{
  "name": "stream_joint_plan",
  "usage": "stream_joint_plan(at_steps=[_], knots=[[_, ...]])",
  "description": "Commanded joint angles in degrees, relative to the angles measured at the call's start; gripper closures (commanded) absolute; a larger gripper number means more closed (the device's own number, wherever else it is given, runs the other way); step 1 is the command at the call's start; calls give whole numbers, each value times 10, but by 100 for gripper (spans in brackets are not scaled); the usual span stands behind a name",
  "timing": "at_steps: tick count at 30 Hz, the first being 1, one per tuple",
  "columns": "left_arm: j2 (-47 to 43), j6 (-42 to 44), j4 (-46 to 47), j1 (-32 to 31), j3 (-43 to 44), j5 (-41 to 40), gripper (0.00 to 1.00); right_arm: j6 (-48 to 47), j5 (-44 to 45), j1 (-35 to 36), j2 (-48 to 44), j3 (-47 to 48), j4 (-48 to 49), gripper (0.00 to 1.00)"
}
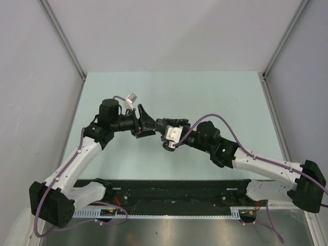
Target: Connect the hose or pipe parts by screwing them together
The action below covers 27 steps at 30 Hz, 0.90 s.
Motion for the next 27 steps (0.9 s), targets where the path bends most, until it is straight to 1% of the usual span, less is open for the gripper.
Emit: stream_joint_plan(at_steps=[1, 5, 9, 11, 14, 15, 17, 18, 20, 21, 23, 24, 27], knots=[[2, -31, 18, 6, -6, 25, 21, -18, 14, 10, -24, 3, 30, 100], [3, -41, 30, 7, -5, 30, 20, -15, 11, 15, -23, 3, 22, 100], [3, -45, 35, 12, -9, 25, 15, -13, 12, 19, -21, 3, 19, 100], [7, -46, 39, 12, -10, 29, 15, -13, 12, 19, -21, 3, 16, 100], [9, -47, 43, 13, -13, 32, 18, -12, 13, 19, -20, 3, 12, 100], [10, -48, 45, 15, -15, 33, 22, -12, 11, 19, -21, 3, 12, 100], [11, -51, 47, 16, -17, 33, 25, -11, 9, 19, -21, 3, 9, 100], [11, -51, 48, 18, -17, 33, 30, -10, 7, 19, -21, 3, 8, 100], [13, -48, 50, 18, -21, 34, 36, -4, 4, 19, -20, 3, 7, 100], [14, -46, 50, 18, -24, 34, 42, -4, 1, 19, -21, 3, 7, 100], [15, -34, 52, 18, -27, 34, 50, 4, -12, 20, -22, 3, 8, 100], [16, -26, 52, 18, -29, 38, 57, 8, -17, 17, -23, 3, 9, 100], [24, 32, 56, 18, -20, 55, 65, 28, -60, 2, -27, 3, 9, 100]])
